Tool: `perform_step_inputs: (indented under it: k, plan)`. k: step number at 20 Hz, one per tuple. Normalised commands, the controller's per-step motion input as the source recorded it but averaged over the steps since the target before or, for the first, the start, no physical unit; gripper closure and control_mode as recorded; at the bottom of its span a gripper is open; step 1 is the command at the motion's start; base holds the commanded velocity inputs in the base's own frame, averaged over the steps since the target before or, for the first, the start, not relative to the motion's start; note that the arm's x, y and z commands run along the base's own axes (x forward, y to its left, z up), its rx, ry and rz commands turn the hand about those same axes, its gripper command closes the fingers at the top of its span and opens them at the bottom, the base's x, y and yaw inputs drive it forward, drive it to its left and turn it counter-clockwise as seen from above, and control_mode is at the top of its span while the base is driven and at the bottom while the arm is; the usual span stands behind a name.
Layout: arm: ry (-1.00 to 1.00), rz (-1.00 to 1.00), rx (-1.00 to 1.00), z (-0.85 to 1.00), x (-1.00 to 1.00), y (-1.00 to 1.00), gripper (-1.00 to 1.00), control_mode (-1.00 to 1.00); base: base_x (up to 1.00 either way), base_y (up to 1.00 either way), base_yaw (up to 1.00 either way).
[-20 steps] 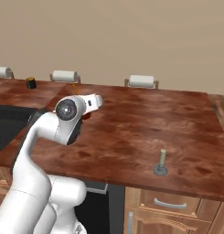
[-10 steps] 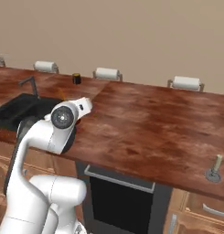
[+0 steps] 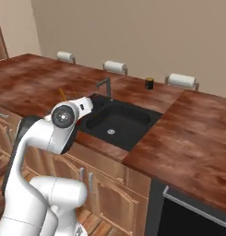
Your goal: Pick the candle and candle from the dining table and place them in the open cabinet. Close the cabinet after placing the objects.
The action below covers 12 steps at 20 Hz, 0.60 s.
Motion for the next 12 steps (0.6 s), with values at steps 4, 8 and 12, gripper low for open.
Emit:
perform_step_inputs:
  k: [4,8,12]
  plan:
    - [0.0,0.0,0.0,0.0,0.0,0.0,1.0,1.0,-0.13,1.0,0.46]
    - [0.0,0.0,0.0,0.0,0.0,0.0,1.0,1.0,-0.04,1.0,0.48]
    - [0.0,0.0,0.0,0.0,0.0,0.0,1.0,1.0,0.0,0.99,0.48]
